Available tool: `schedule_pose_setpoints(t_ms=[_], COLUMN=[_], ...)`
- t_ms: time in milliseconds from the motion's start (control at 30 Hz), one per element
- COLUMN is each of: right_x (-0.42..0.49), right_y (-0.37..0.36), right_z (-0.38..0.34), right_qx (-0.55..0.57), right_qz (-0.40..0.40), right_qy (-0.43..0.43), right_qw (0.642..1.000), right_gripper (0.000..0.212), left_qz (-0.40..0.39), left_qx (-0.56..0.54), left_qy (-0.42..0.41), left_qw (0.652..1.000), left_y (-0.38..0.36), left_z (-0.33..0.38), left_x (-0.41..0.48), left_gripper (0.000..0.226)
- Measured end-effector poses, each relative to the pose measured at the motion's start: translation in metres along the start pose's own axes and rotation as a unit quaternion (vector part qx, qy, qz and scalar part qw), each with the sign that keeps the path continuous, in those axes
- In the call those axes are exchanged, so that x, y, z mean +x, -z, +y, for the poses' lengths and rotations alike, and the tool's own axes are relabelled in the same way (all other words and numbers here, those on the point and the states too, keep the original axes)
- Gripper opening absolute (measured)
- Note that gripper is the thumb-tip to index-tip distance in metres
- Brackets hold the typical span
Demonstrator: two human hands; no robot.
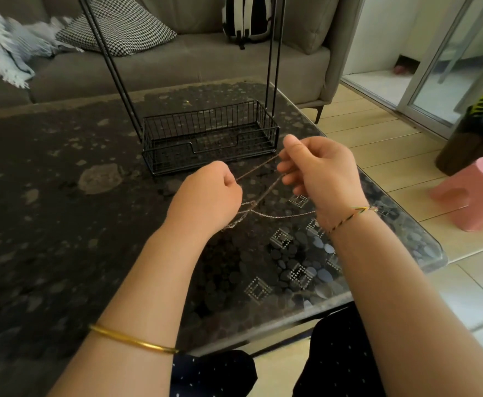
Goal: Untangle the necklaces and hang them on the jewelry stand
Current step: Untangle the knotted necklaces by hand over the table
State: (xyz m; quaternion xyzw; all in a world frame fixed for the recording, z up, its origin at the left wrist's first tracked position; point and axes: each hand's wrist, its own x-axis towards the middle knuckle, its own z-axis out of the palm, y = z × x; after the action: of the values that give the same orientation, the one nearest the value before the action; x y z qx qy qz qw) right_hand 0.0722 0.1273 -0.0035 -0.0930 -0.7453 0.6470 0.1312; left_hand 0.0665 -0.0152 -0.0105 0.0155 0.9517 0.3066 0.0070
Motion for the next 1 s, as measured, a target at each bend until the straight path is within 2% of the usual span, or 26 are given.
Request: schedule_pose_setpoints(t_ms=[100,167,300,400,667,767,867,1000], right_x=[0.0,0.001,0.002,0.003,0.002,0.0,0.0,0.0], right_y=[0.0,0.001,0.002,0.002,0.003,0.0,-0.002,-0.004], right_z=[0.0,-0.001,-0.001,0.0,0.001,0.001,0.002,0.002], right_qx=[0.017,0.036,0.081,0.081,0.084,0.088,0.095,0.104], right_qz=[0.028,0.037,0.047,0.057,0.034,0.007,-0.034,-0.071], right_qy=[0.006,-0.001,-0.029,-0.029,-0.036,-0.044,-0.048,-0.056], right_qw=[0.999,0.999,0.995,0.995,0.995,0.995,0.994,0.99], right_gripper=[0.02,0.023,0.026,0.026,0.018,0.015,0.022,0.024], left_qz=[-0.012,-0.022,-0.057,-0.063,-0.026,-0.022,-0.039,-0.104], left_qx=[0.078,0.082,-0.029,-0.061,0.046,-0.046,-0.153,-0.178], left_qy=[0.006,0.002,-0.01,-0.016,0.057,0.033,0.012,0.014], left_qw=[0.997,0.996,0.998,0.996,0.997,0.998,0.987,0.978], left_y=[-0.001,-0.001,0.003,0.007,0.002,0.003,0.005,0.003], left_z=[-0.003,-0.004,-0.001,0.0,-0.004,-0.001,0.007,0.012], left_x=[0.0,0.0,-0.002,-0.005,-0.001,-0.002,-0.005,-0.008], left_gripper=[0.01,0.011,0.025,0.013,0.007,0.008,0.008,0.015])
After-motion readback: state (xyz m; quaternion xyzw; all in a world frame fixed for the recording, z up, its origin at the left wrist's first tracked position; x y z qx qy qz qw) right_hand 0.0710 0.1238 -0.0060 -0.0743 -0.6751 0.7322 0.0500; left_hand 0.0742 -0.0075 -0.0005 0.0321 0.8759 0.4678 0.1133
